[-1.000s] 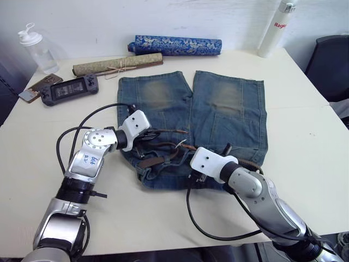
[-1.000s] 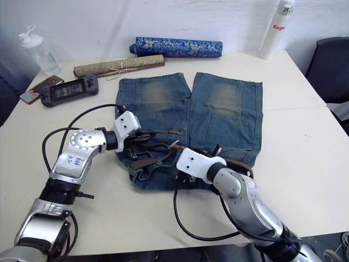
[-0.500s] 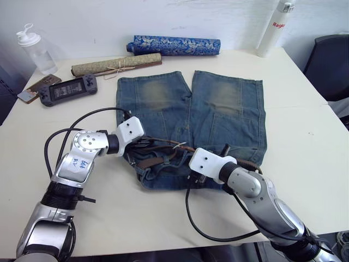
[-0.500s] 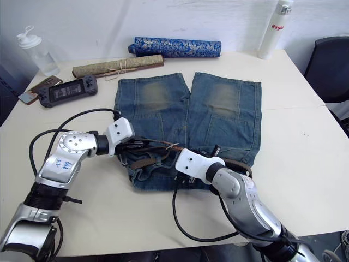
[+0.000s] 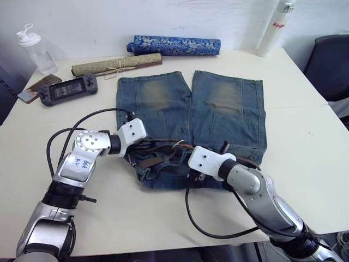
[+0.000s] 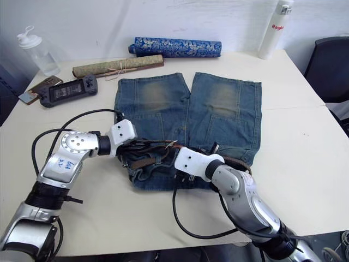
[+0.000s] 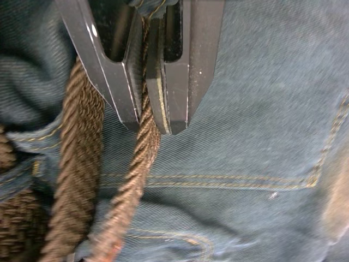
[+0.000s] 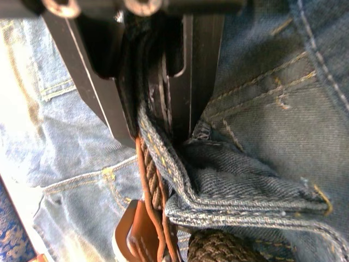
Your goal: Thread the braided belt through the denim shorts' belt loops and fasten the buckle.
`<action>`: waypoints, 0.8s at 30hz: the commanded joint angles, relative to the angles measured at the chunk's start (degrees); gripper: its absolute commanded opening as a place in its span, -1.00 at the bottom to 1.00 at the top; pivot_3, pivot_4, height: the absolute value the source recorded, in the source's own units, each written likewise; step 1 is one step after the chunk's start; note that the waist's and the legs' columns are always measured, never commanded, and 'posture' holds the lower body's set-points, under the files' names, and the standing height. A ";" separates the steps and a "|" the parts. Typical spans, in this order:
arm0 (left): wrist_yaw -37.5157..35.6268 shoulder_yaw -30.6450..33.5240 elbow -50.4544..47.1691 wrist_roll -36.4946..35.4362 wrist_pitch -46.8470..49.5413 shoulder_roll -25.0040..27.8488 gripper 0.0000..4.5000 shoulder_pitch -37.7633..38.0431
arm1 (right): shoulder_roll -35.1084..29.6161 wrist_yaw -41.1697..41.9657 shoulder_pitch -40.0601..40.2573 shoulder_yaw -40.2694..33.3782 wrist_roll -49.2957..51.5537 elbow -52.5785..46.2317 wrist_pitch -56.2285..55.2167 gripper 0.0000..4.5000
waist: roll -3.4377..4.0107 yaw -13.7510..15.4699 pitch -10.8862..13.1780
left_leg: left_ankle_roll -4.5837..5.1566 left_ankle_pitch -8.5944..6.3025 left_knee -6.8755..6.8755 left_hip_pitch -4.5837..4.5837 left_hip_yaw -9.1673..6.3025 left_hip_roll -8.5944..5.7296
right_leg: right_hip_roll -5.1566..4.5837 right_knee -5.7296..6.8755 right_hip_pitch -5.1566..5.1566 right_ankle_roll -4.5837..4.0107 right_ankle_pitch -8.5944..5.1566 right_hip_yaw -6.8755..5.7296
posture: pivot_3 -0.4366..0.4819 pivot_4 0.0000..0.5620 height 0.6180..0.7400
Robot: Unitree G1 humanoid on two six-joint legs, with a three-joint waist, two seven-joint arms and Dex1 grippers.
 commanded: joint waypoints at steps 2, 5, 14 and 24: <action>-0.94 -1.30 -0.32 0.84 -2.21 -0.46 -1.00 -2.56 | 0.48 0.75 -1.18 -0.22 -1.29 -1.19 -1.90 -1.00 | 0.00 0.01 0.00 | -0.01 0.00 0.01 -0.01 0.00 0.00 | 0.00 0.01 0.00 0.00 0.00 0.00 | -0.05 -0.47 -0.68; -0.75 -2.84 0.72 1.08 -2.92 -2.63 -1.00 -4.62 | 0.65 1.19 -1.13 0.12 -1.65 -1.38 -2.21 -1.00 | 0.00 0.06 0.00 | -0.01 0.00 0.02 -0.01 0.00 -0.01 | 0.00 0.02 0.00 0.00 0.00 0.00 | -0.05 -0.47 -0.68; 0.67 -4.68 1.61 -2.13 1.30 -13.22 -1.00 -6.07 | 1.40 2.57 -0.23 0.33 -2.36 -1.83 -1.20 -1.00 | -0.01 -0.07 0.00 | -0.02 0.01 0.06 -0.02 0.02 0.00 | 0.00 0.07 -0.03 0.00 0.00 0.01 | -0.05 -0.47 -0.68; 1.24 -5.91 1.72 -1.28 1.94 -16.86 -1.00 -3.63 | 2.87 6.37 3.79 -7.41 2.17 -10.33 11.55 -0.04 | -0.02 0.35 -0.02 | -0.02 0.02 0.37 -0.11 -0.03 -0.04 | -0.01 0.14 0.00 0.01 0.00 0.00 | -0.05 -0.47 -0.68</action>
